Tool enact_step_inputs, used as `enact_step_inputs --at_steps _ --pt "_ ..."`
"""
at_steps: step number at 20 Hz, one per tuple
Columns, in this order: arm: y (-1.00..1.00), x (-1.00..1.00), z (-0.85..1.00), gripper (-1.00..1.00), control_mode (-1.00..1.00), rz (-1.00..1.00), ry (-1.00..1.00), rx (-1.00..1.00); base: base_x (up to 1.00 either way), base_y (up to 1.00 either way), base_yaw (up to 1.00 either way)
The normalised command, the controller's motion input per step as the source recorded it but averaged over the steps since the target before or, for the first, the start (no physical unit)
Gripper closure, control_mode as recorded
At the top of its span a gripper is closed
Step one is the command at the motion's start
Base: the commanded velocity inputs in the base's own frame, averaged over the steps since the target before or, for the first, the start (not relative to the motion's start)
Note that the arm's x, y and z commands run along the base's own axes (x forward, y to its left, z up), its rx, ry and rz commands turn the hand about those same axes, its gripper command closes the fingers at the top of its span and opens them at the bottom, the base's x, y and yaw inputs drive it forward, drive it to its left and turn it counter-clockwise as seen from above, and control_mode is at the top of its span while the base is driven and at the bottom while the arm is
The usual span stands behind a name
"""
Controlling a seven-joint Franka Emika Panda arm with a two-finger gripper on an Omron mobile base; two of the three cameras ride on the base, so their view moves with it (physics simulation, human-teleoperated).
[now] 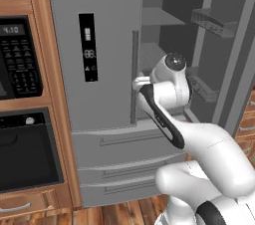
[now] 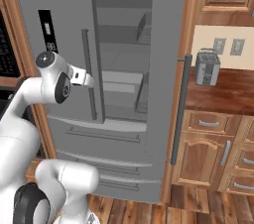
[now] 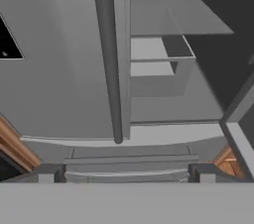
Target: Place one of the steaks on the plate and the other in the bowl. Then place the bowl in the fridge.
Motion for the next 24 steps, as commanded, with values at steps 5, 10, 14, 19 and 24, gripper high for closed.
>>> enact_step_inputs --at_steps 5,10,14,19,24 --pt "0.03 0.43 -0.03 -1.00 -1.00 0.01 -0.17 0.01 0.00 0.00 0.00" --pt "0.00 0.40 -0.12 -1.00 -1.00 0.01 -0.07 0.00 0.00 0.00 0.00" --pt "0.11 0.41 -0.01 -1.00 -1.00 0.00 0.00 0.00 0.00 0.00 0.00" --pt "0.19 0.47 0.00 -1.00 -1.00 0.00 0.00 0.00 0.00 0.00 0.00" --pt "0.01 0.49 -0.11 -1.00 -1.00 0.00 0.01 0.00 0.00 0.00 0.00"
